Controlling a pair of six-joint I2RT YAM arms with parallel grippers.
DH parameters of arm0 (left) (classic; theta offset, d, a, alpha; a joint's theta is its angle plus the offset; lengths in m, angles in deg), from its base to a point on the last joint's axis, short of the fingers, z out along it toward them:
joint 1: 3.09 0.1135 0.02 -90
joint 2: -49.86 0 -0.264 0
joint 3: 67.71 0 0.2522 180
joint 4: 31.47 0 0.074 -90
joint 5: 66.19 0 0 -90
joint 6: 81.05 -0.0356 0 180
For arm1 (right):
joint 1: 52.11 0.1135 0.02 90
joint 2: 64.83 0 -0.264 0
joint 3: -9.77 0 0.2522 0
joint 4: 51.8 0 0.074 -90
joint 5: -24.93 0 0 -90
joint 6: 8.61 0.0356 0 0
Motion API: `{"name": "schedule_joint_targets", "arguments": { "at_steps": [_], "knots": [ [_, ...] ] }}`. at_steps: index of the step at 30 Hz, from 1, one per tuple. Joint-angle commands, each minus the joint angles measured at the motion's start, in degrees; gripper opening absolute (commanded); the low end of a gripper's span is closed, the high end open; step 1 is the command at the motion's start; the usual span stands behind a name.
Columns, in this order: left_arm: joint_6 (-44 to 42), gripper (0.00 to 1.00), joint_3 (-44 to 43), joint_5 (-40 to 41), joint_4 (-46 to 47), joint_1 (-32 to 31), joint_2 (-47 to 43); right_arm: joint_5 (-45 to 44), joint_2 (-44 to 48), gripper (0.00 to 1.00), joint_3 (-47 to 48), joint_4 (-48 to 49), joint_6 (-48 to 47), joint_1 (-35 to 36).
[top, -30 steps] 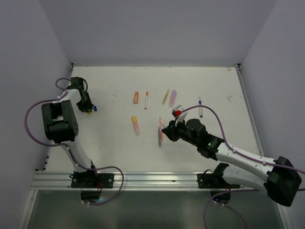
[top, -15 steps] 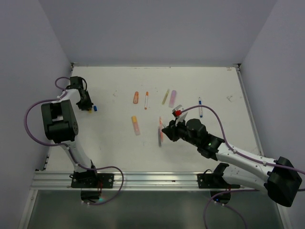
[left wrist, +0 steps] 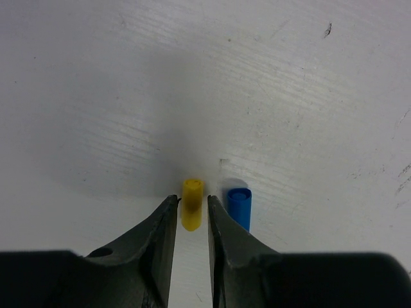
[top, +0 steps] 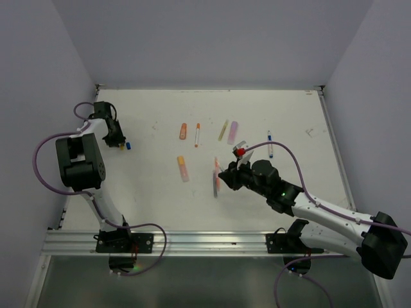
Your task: Open the pen caps
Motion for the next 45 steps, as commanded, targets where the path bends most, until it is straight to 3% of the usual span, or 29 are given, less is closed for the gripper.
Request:
{"name": "schedule_joint_targets", "arguments": {
  "at_steps": [1,7,8,12,17,21,25,27,30,36,45],
  "knots": [
    [-0.3,0.29,-1.5,-1.7,1.3,0.5,-1.9,-1.3,1.3,0.0,0.7,-0.9,-0.4,-0.1],
    [1.1,0.31,-3.2,-1.1,-2.9,0.5,-5.6,-5.4,1.6,0.0,4.3,-5.5,-1.5,0.0],
    [2.1,0.35,-3.4,-1.1,-4.2,0.5,-8.2,-6.9,1.2,0.0,6.1,-8.1,-1.5,0.0],
    [4.7,0.39,-2.8,-1.0,-5.8,0.5,-16.7,-21.5,-1.8,0.0,11.2,-16.1,-0.9,-0.7],
    [6.8,0.59,3.6,-5.7,-0.1,0.5,-32.2,-28.1,-8.3,0.0,18.9,-26.7,1.8,-6.9],
    [8.1,0.77,12.7,-9.5,5.5,0.3,-43.6,-25.0,-13.5,0.0,22.3,-30.8,5.5,-16.8],
    [7.8,0.91,19.4,-4.7,8.8,-3.3,-54.4,-24.5,-18.5,0.0,28.1,-34.1,4.9,-24.3],
    [6.7,0.98,20.8,-1.1,7.4,-5.8,-55.2,-24.3,-21.1,0.0,30.2,-34.4,3.9,-29.0],
    [4.7,0.99,23.9,2.7,6.9,-11.6,-55.8,-21.3,-26.3,0.0,33.8,-33.8,1.0,-34.8],
    [4.4,0.99,26.5,2.6,7.3,-13.9,-58.5,-18.0,-38.0,0.02,38.6,-31.0,-7.3,-41.1],
    [4.1,0.99,26.6,2.3,7.3,-14.4,-57.8,-10.4,-45.6,0.06,41.3,-30.0,-12.7,-45.3]
  ]
}}
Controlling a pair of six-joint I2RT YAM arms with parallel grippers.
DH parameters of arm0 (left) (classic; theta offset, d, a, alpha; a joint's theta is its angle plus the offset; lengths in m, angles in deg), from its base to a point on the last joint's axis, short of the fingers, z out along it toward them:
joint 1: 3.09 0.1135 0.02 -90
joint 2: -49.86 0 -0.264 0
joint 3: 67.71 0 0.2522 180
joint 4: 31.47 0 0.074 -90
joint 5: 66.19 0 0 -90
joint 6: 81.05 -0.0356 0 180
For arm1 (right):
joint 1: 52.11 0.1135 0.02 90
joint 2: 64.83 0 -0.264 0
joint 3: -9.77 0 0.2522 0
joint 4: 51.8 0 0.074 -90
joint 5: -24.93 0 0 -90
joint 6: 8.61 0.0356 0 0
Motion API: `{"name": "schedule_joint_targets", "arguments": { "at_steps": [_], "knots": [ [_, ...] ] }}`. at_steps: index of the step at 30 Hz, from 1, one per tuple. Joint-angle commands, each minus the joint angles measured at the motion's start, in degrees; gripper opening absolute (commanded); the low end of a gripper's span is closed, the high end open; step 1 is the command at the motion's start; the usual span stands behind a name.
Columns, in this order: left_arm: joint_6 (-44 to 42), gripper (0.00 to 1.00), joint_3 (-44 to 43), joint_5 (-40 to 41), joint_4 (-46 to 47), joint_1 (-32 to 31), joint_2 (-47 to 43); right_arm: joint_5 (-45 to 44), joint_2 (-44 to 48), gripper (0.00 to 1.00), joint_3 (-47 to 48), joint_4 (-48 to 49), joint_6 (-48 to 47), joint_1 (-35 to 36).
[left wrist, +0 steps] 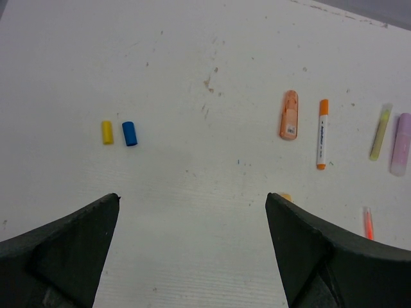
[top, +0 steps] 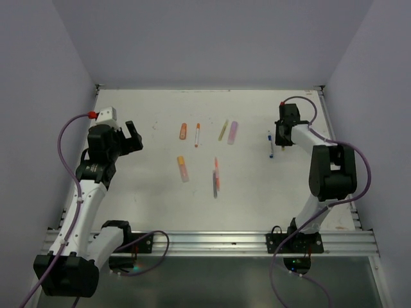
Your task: Open the pen caps
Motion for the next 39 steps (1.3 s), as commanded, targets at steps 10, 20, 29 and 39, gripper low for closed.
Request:
{"name": "schedule_joint_targets", "arguments": {
  "at_steps": [10,20,29,39],
  "knots": [
    [-1.7,0.99,-0.3,1.5,2.1,-0.3,0.5,7.0,-7.7,0.12,6.7,-0.1,-5.6,-1.4],
    [-1.8,0.99,-0.2,1.5,2.2,-0.3,0.8,7.0,-9.2,0.2,6.2,0.6,-5.6,-1.8],
    [-1.8,0.99,-0.1,1.4,2.4,-0.3,0.8,7.4,-7.6,0.29,5.7,0.5,-5.3,-1.7],
    [-1.8,0.99,0.2,1.4,2.6,-0.3,1.0,6.8,-1.1,0.43,6.3,-0.7,-3.3,-1.7]
  ]
}}
